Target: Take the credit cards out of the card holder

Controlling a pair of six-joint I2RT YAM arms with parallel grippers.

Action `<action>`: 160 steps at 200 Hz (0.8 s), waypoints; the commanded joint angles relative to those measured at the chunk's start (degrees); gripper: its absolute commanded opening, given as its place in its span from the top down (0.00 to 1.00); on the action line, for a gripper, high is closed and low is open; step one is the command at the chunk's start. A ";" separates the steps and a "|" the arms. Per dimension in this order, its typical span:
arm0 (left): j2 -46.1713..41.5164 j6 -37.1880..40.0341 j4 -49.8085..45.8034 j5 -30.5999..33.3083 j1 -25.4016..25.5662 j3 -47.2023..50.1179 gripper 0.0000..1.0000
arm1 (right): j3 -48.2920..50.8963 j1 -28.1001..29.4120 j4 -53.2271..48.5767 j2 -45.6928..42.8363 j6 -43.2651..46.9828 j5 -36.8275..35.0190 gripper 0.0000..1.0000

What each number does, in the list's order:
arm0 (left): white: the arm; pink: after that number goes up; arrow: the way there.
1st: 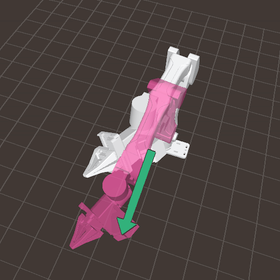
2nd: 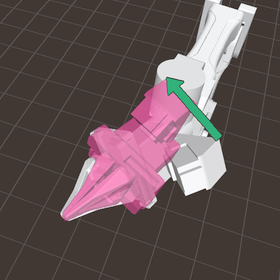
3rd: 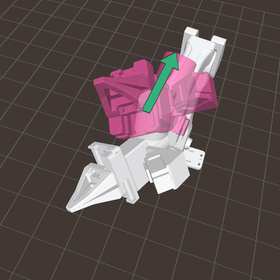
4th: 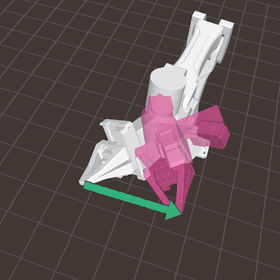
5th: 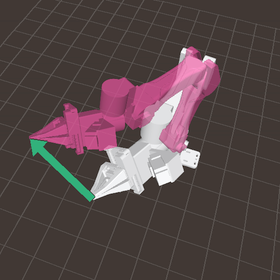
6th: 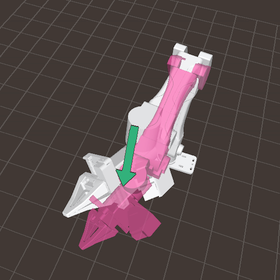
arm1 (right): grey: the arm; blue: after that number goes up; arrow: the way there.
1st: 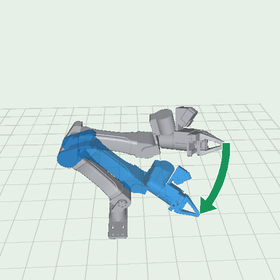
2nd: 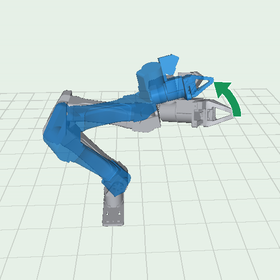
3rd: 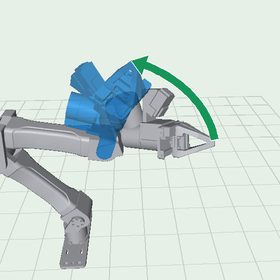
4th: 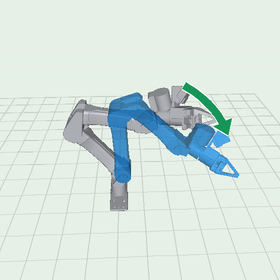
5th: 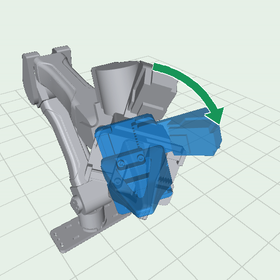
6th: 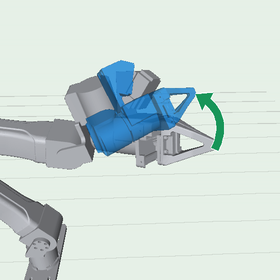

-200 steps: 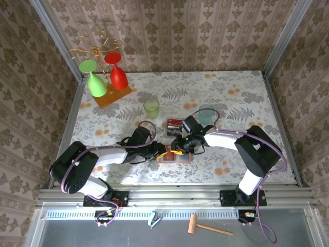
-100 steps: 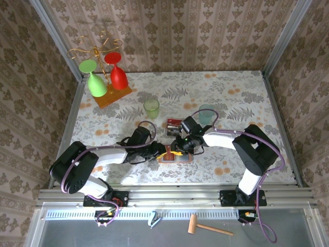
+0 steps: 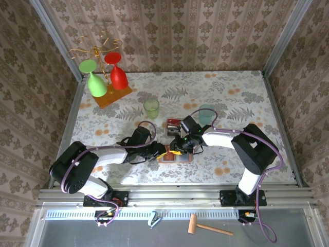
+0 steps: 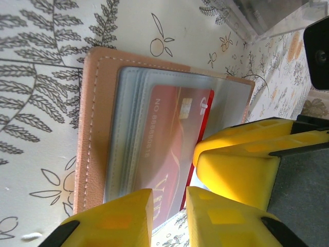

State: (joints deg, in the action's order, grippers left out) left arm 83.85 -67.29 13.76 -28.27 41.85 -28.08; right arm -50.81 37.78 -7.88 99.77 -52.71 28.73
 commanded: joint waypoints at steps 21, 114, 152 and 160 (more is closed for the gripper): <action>-0.47 0.14 0.64 0.50 -0.55 0.74 0.76 | -2.14 0.45 -3.61 1.01 1.80 -1.45 0.74; 1.19 -0.28 2.41 0.39 -0.61 1.88 0.76 | -4.62 0.45 -9.64 0.48 5.51 -4.47 0.70; 1.31 -0.58 3.12 0.34 -0.57 2.76 0.76 | -5.83 0.45 -11.61 0.70 6.81 -5.32 0.70; 1.31 -0.65 3.17 0.42 -0.58 2.90 0.76 | -6.13 0.43 -11.97 0.74 7.14 -5.62 0.70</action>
State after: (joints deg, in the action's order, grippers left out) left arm 84.53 -67.33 16.43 -28.29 41.52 -26.30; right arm -54.89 37.91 -16.34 99.88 -47.59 25.39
